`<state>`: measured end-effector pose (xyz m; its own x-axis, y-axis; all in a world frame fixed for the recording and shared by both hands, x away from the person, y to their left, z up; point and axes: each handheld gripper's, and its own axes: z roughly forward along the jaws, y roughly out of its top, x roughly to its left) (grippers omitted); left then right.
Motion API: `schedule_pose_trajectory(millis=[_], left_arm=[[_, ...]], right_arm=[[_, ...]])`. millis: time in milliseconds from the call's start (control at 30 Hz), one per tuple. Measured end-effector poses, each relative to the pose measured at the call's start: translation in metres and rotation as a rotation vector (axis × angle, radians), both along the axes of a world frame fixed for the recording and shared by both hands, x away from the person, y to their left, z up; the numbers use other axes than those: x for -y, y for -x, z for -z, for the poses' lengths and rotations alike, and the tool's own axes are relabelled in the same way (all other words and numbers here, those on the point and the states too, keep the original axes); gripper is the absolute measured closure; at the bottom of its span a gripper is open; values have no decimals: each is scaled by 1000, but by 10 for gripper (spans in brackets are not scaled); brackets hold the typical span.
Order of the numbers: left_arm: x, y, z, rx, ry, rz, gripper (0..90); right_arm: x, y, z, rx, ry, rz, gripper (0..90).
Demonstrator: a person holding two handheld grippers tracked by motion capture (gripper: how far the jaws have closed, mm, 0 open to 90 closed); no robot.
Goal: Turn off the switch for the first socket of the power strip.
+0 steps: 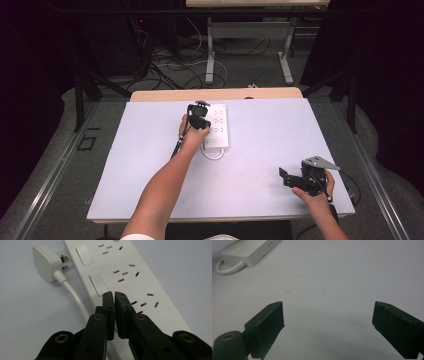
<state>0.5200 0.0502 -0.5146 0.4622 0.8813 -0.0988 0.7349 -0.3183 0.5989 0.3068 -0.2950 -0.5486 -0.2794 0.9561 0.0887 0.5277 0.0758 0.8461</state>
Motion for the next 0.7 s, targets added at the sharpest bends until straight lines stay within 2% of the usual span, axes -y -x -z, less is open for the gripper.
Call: schedule_pose_trajectory(millis=[300, 467, 700], left_arm=[[1, 4, -5, -7, 17, 10, 791], [2, 8, -7, -3, 11, 18, 710], [4, 15, -7, 1, -2, 57, 592]], right_arm=[[1, 0, -1, -7, -7, -2, 99], [1, 1, -1, -11, -9, 5, 100], [2, 1, -1, 2, -5, 9, 100]])
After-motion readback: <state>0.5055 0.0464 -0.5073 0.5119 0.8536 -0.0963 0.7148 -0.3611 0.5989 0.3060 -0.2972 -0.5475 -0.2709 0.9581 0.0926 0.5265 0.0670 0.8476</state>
